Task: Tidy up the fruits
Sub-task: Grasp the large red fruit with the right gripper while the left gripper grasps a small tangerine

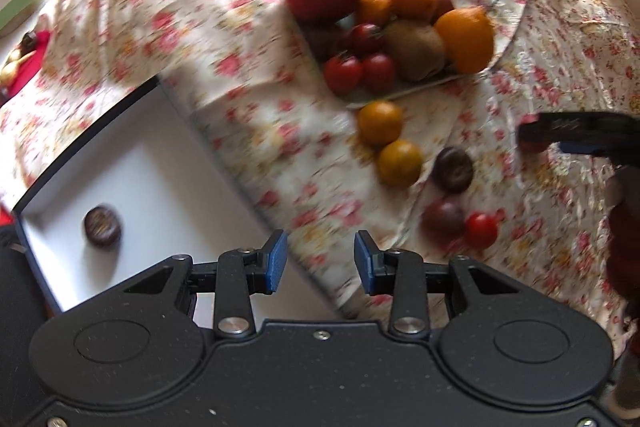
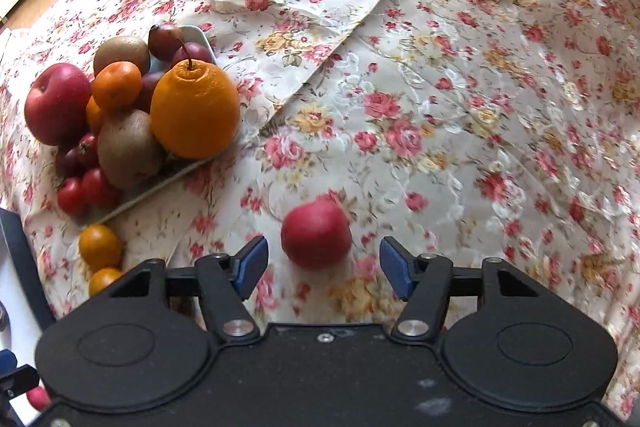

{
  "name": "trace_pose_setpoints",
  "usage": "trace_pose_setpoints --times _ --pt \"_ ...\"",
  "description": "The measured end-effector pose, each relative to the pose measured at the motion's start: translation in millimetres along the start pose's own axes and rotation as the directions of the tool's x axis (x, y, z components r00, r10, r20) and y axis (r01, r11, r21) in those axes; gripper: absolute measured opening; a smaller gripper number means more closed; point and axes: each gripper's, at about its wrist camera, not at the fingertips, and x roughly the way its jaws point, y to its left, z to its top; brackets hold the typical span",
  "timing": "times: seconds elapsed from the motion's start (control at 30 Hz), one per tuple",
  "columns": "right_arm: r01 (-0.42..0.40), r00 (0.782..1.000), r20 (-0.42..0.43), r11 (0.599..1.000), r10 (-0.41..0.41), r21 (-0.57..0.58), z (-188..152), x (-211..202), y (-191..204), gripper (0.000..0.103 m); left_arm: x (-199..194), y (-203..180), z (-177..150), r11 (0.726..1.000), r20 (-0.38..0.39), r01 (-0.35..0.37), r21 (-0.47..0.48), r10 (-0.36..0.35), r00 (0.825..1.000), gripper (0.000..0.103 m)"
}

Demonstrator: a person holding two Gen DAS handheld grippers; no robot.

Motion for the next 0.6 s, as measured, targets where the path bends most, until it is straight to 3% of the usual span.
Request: trace_pose_setpoints --times 0.17,0.2,0.23,0.5,0.6 --pt "0.009 1.000 -0.009 1.000 -0.009 0.009 -3 20 -1 0.059 17 -24 19 0.999 -0.013 0.028 0.022 -0.028 1.000 0.046" --pt "0.013 1.000 0.010 1.000 -0.013 0.011 -4 19 -1 0.056 20 -28 22 0.999 -0.014 0.027 0.023 -0.027 1.000 0.046" --pt "0.012 1.000 0.019 1.000 -0.012 0.003 -5 17 0 0.043 24 -33 25 0.999 -0.015 0.027 0.027 -0.026 1.000 0.046" --pt "-0.045 0.999 0.011 0.999 0.045 0.026 -6 12 -12 0.044 52 -55 44 1.000 -0.040 0.024 0.000 -0.024 0.999 0.046" --pt "-0.056 0.998 0.018 0.998 0.055 0.031 -10 11 -14 0.044 60 -61 47 0.999 -0.025 -0.032 0.001 0.032 0.999 0.045"
